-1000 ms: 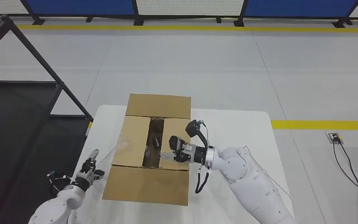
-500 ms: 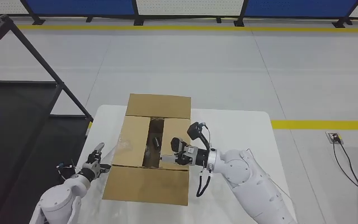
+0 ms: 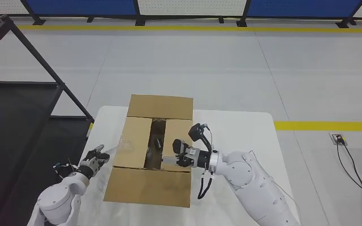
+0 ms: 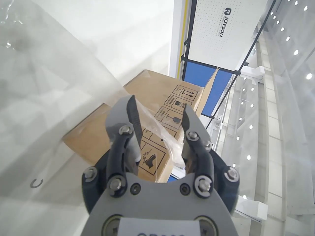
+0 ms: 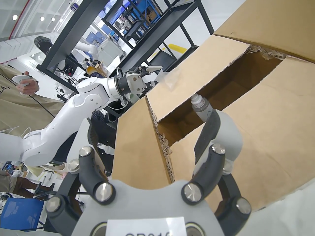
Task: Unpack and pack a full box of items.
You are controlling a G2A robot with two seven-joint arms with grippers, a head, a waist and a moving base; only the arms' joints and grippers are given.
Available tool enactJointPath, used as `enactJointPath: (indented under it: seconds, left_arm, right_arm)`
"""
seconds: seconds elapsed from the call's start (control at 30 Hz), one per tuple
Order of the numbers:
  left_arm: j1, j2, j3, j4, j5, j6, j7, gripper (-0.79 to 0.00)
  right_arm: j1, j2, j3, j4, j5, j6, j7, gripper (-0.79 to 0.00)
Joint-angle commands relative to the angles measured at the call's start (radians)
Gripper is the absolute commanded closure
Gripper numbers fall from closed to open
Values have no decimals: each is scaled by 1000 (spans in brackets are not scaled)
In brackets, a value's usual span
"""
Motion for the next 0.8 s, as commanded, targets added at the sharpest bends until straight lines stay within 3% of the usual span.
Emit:
enactJointPath:
  seconds: [0.0, 0.03, 0.07, 0.43, 0.77]
  left_arm:
    - [8, 1, -8, -9, 3, -7, 4, -95]
    - [16, 2, -15, -19, 2, -19, 6, -22]
    - [26, 2, -22, -29, -1, -32, 3, 0]
    - [101, 7, -61, -74, 16, -100, 13, 0]
    - [76, -8, -40, -89, -7, -186, 183, 0]
  right_arm:
    - [2, 0, -1, 2, 1, 1, 0, -785]
    - [3, 0, -2, 4, 2, 2, 0, -785]
    - [5, 0, -3, 6, 3, 2, 0, -785]
    - [29, -3, -14, 47, 20, -11, 1, -785]
    - [40, -4, -23, 68, 30, -15, 2, -785]
